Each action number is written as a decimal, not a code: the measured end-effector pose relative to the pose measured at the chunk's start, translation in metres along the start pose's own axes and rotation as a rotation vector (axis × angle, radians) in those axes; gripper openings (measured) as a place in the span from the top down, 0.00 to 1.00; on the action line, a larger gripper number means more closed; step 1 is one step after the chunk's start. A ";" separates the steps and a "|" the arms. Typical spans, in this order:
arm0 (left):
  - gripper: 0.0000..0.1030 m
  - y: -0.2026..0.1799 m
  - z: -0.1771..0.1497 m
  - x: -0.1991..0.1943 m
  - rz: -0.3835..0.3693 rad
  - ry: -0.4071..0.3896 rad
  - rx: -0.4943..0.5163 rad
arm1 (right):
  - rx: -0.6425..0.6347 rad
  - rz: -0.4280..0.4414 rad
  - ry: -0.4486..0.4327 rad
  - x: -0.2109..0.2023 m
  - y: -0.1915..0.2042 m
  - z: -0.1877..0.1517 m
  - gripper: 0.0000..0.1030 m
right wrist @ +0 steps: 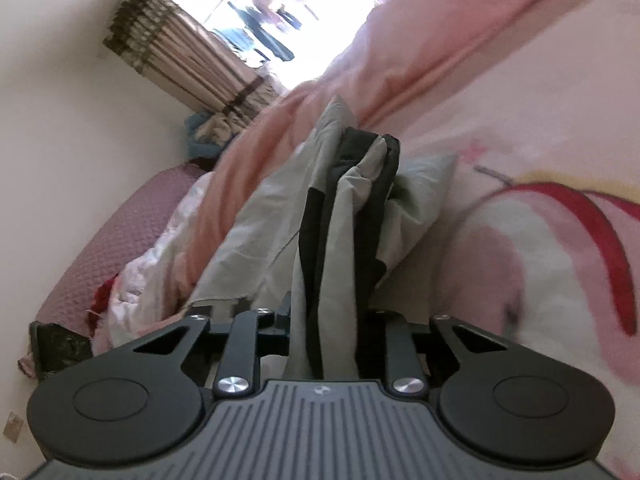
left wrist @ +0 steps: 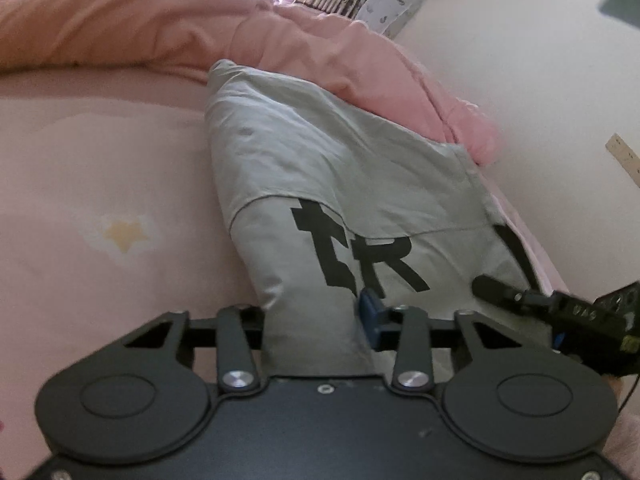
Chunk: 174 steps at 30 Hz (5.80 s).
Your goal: Fold large clothes
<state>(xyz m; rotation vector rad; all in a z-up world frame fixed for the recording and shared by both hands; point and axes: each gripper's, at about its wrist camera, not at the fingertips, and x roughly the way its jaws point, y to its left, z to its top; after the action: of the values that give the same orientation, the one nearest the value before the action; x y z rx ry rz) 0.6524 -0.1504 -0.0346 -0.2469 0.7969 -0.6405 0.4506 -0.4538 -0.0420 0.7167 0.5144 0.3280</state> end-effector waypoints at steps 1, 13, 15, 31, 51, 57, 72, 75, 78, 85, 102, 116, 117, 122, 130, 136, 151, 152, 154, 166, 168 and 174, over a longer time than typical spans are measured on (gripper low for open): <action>0.68 -0.001 0.000 -0.007 0.001 -0.005 0.006 | -0.012 0.004 0.002 0.001 0.007 0.001 0.79; 0.68 0.031 -0.026 -0.136 0.011 -0.058 0.022 | -0.080 0.110 0.022 -0.008 0.101 -0.055 0.78; 0.68 0.039 -0.035 -0.140 0.016 -0.050 0.015 | -0.072 0.105 0.041 0.000 0.101 -0.068 0.78; 0.35 0.101 -0.134 -0.181 -0.019 -0.065 -0.137 | -0.006 -0.140 -0.036 -0.058 0.067 -0.107 0.44; 0.76 0.063 -0.218 -0.223 -0.039 -0.045 -0.170 | -0.094 -0.232 -0.053 -0.108 0.122 -0.176 0.97; 0.67 0.074 -0.244 -0.201 0.006 0.024 -0.150 | -0.083 -0.291 0.020 -0.085 0.086 -0.200 0.97; 0.55 0.041 -0.171 -0.233 0.157 -0.143 0.033 | -0.467 -0.356 -0.144 -0.076 0.176 -0.160 0.67; 0.55 0.039 -0.163 -0.208 0.173 -0.116 0.057 | -0.476 -0.368 -0.083 -0.044 0.175 -0.156 0.75; 0.56 0.041 -0.173 -0.187 0.193 -0.083 0.060 | -0.483 -0.439 -0.044 -0.022 0.160 -0.165 0.75; 0.51 0.041 -0.178 -0.168 0.207 -0.066 0.122 | -0.466 -0.435 -0.022 -0.018 0.135 -0.179 0.81; 0.39 0.148 -0.057 -0.110 0.146 -0.114 -0.183 | -0.282 -0.266 0.057 0.084 0.120 -0.058 0.57; 0.47 0.115 -0.050 -0.092 0.218 -0.137 0.018 | -0.254 -0.331 0.075 0.094 0.089 -0.047 0.98; 0.46 0.116 -0.052 -0.090 0.236 -0.133 0.037 | -0.248 -0.327 0.077 0.098 0.083 -0.051 0.97; 0.48 0.109 -0.048 -0.092 0.265 -0.102 0.052 | -0.261 -0.336 0.057 0.086 0.092 -0.051 0.93; 0.44 0.044 -0.090 -0.165 0.339 -0.148 0.179 | -0.474 -0.410 -0.024 0.018 0.169 -0.092 0.82; 0.41 0.021 -0.160 -0.189 0.296 -0.103 0.135 | -0.544 -0.472 0.006 -0.007 0.190 -0.147 0.82; 0.31 0.010 -0.202 -0.155 0.341 -0.066 0.194 | -0.493 -0.485 0.051 -0.005 0.157 -0.179 0.83; 0.31 0.010 -0.203 -0.155 0.342 -0.068 0.196 | -0.494 -0.488 0.048 -0.007 0.158 -0.179 0.83; 0.31 0.007 -0.202 -0.160 0.342 -0.071 0.185 | -0.486 -0.495 0.037 -0.013 0.162 -0.179 0.81; 0.32 -0.014 -0.245 -0.193 0.309 -0.086 0.105 | -0.535 -0.481 0.009 -0.060 0.176 -0.212 0.75; 0.32 -0.016 -0.254 -0.187 0.329 -0.097 0.142 | -0.510 -0.493 0.039 -0.054 0.165 -0.214 0.75; 0.31 -0.018 -0.263 -0.181 0.342 -0.105 0.170 | -0.481 -0.483 0.044 -0.047 0.149 -0.220 0.76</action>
<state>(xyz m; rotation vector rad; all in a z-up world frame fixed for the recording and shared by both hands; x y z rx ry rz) 0.3580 -0.0451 -0.1000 0.0128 0.6596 -0.3659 0.2741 -0.2508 -0.0640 0.1073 0.6040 0.0074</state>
